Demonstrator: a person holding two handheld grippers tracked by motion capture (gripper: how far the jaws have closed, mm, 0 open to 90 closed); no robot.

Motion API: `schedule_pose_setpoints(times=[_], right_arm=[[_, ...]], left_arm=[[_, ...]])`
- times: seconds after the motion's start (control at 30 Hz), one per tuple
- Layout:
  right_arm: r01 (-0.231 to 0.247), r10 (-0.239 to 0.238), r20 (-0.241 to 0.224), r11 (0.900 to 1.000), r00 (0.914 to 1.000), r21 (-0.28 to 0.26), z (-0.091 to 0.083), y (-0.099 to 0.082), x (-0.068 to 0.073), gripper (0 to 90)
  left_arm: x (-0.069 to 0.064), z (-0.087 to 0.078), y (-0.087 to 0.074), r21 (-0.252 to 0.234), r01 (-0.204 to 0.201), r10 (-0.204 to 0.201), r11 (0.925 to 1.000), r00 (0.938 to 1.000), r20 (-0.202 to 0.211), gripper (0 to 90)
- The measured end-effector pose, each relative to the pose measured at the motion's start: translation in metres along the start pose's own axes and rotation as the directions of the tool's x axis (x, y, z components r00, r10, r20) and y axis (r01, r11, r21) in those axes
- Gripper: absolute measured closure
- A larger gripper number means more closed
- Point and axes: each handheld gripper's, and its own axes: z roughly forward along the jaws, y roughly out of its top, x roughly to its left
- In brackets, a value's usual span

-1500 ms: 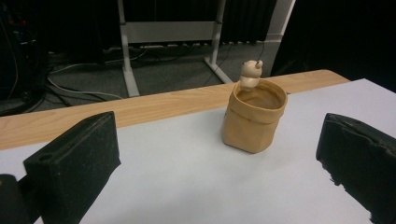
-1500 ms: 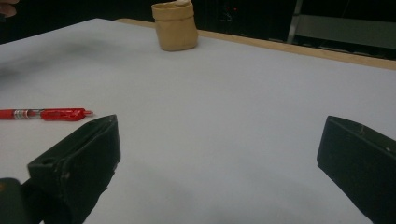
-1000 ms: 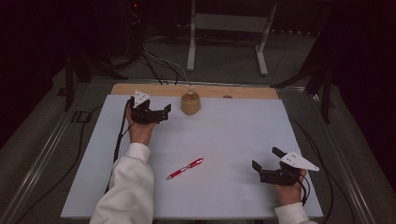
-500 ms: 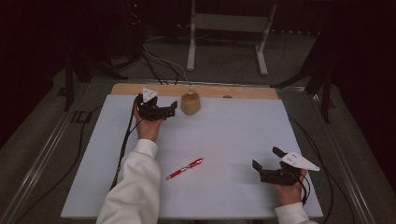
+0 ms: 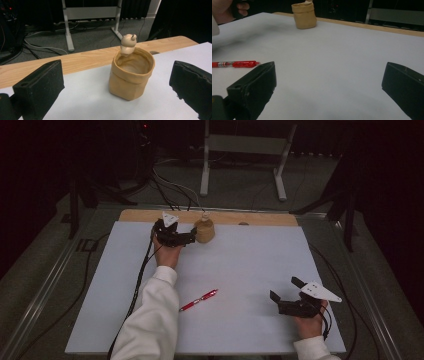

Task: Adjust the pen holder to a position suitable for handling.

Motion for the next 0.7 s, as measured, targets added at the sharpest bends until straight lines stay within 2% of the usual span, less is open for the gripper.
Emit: schedule_pose_setpoints(times=[0.23, 0.4, 0.6, 0.7], right_arm=[[-0.002, 0.002, -0.003, 1.0, 1.0, -0.003, 0.001, 0.0, 0.0, 0.0], [-0.008, 0.008, 0.001, 0.9999, 1.0, -0.005, 0.0, 0.0, -0.001, 0.0], [-0.018, 0.018, 0.004, 0.9998, 0.9998, -0.011, -0.001, 0.0, -0.003, 0.0], [-0.022, 0.022, 0.006, 0.9997, 0.9997, -0.014, -0.001, 0.0, -0.003, 0.0]], left_arm=[[-0.007, 0.013, 0.0, 0.017, -0.012, 0.012, 0.9998, 0.9999, -0.009, 0.0], [-0.009, 0.023, 0.001, 0.012, 0.016, -0.015, 0.9998, 0.9998, -0.016, 0.0], [-0.014, 0.035, 0.002, 0.041, 0.005, -0.004, 0.9991, 0.9996, -0.03, 0.2], [-0.015, 0.041, 0.003, 0.051, -0.001, 0.003, 0.9987, 0.9992, -0.04, 3.2]])
